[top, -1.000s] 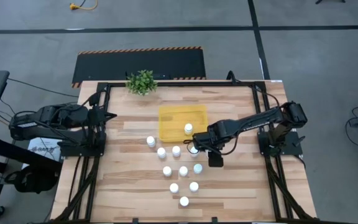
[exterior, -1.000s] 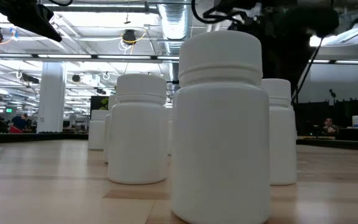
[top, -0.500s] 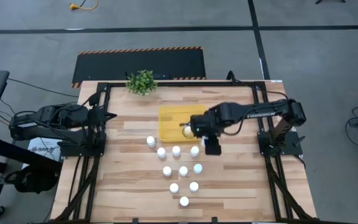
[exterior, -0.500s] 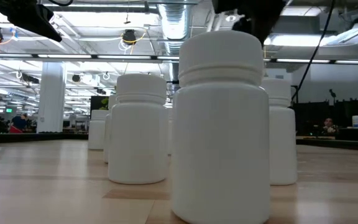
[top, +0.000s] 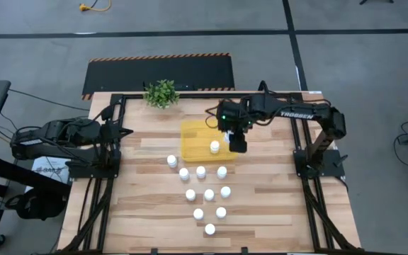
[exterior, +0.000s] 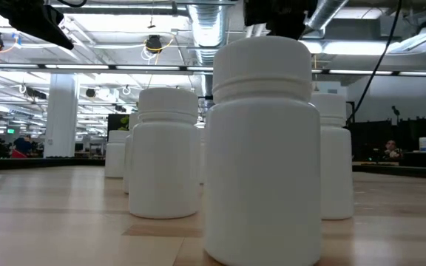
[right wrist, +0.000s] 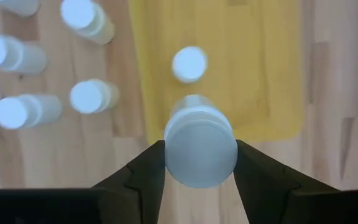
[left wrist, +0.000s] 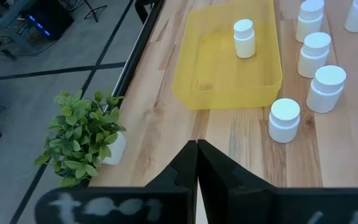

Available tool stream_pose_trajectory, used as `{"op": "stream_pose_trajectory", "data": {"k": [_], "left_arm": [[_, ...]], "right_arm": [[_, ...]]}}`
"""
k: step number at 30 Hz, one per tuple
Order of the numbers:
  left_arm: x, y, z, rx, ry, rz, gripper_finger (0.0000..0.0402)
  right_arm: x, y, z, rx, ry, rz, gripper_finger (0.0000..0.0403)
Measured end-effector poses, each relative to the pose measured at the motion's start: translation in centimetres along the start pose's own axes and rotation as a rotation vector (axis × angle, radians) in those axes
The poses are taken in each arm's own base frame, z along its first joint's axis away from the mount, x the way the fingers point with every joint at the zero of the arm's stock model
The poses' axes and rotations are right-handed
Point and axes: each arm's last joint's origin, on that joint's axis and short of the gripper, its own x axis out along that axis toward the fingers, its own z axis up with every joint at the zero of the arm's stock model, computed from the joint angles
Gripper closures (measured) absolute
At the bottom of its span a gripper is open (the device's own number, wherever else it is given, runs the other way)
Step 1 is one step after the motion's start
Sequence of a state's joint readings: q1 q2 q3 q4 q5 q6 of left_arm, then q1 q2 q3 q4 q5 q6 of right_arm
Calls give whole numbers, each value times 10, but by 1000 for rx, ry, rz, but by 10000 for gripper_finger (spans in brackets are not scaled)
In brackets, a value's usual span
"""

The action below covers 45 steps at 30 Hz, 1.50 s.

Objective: Pick and place pill bottles into a basket
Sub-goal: Put the white medicine bottle into the yellow bin

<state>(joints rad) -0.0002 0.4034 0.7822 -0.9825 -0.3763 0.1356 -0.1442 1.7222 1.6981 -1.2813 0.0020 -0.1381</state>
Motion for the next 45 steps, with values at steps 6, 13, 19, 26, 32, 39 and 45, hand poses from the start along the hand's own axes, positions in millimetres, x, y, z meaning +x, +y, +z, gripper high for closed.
{"op": "stream_pose_trajectory", "data": {"k": [6, 13, 19, 26, 32, 39, 45], "left_arm": [[0, 0, 0, 6, 0, 0, 401], [0, 0, 0, 8, 0, 0, 401], [0, 0, 0, 0, -1, 0, 401], [0, 0, 0, -1, -1, 0, 401], [0, 0, 0, 6, -1, 0, 401], [0, 0, 0, 7, -1, 0, 401], [0, 0, 0, 1, -1, 0, 401]], "right_arm": [[0, -17, -1, 2, -14, -15, 254], [1, -29, -1, 26, -36, -27, 243], [34, -38, 2, 25, 49, -13, 253], [77, -40, 12, -15, 137, 36, 242], [108, -42, 17, -51, 194, 57, 253], [134, -43, 19, -71, 238, 99, 239], [142, -43, 19, -83, 251, 126, 249]]}}
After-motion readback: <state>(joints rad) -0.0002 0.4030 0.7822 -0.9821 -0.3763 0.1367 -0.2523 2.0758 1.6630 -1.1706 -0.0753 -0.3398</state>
